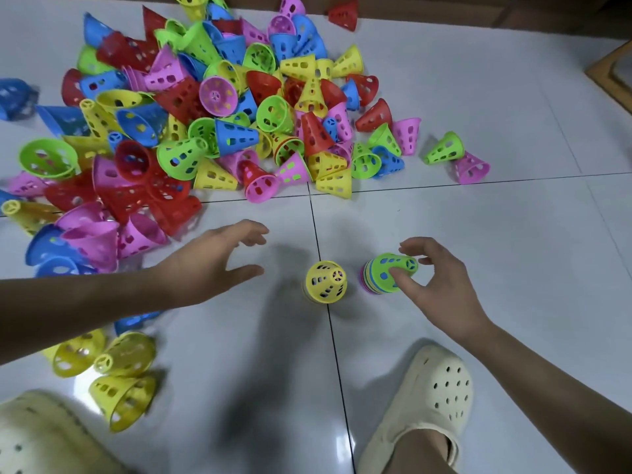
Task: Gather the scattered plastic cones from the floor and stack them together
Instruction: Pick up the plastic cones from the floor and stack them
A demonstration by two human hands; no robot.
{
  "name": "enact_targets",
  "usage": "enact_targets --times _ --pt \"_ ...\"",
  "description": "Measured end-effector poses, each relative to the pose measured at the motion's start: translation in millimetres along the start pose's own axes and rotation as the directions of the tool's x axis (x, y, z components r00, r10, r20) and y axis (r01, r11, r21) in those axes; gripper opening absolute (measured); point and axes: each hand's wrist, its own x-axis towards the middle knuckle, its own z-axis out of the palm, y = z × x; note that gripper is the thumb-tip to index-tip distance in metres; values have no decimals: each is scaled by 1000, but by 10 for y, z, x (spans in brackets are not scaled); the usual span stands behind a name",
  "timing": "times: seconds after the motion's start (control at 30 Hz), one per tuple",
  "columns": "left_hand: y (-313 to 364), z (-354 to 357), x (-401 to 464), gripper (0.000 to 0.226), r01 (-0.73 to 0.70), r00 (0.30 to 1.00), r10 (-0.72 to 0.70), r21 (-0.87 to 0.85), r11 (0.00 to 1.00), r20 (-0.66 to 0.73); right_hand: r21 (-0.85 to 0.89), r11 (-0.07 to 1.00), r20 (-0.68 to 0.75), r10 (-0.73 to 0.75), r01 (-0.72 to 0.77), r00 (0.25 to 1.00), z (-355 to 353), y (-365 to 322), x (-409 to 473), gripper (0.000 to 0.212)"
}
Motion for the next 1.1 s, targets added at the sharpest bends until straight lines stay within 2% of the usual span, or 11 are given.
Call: enact_targets --times 0.2,0.3,0.4,0.6,0.77,0.9,1.03,1.1 --pt "-454 -564 -292 60 174 984 -164 207 963 -65 -5 980 129 -198 200 972 230 -616 49 31" --pt "-687 -830 -498 52 215 976 -197 284 934 -93 24 949 255 -310 314 916 495 -942 36 30" --pt "-928 -982 -762 60 240 971 -221 328 914 -96 84 917 390 -390 389 834 845 -1174 14 36" --pt "-1258 -1001 -1124 66 304 952 -293 332 893 -84 127 896 585 -414 425 697 1491 -1336 32 40" --pt "-1412 -944 -1212 72 352 936 -321 369 860 -144 19 857 709 -375 515 597 2072 -1352 194 52" --pt "-1513 -898 -1226 76 476 878 -429 286 832 -214 -53 827 721 -357 560 594 2625 -1418 274 72" --pt "-1549 -871 -1135 85 459 888 -424 277 844 -181 -52 793 719 -392 607 574 3035 -1542 213 83" --pt "-1557 -862 -1066 88 488 873 -457 317 813 -172 -84 763 712 -404 641 574 3173 -1593 181 85"
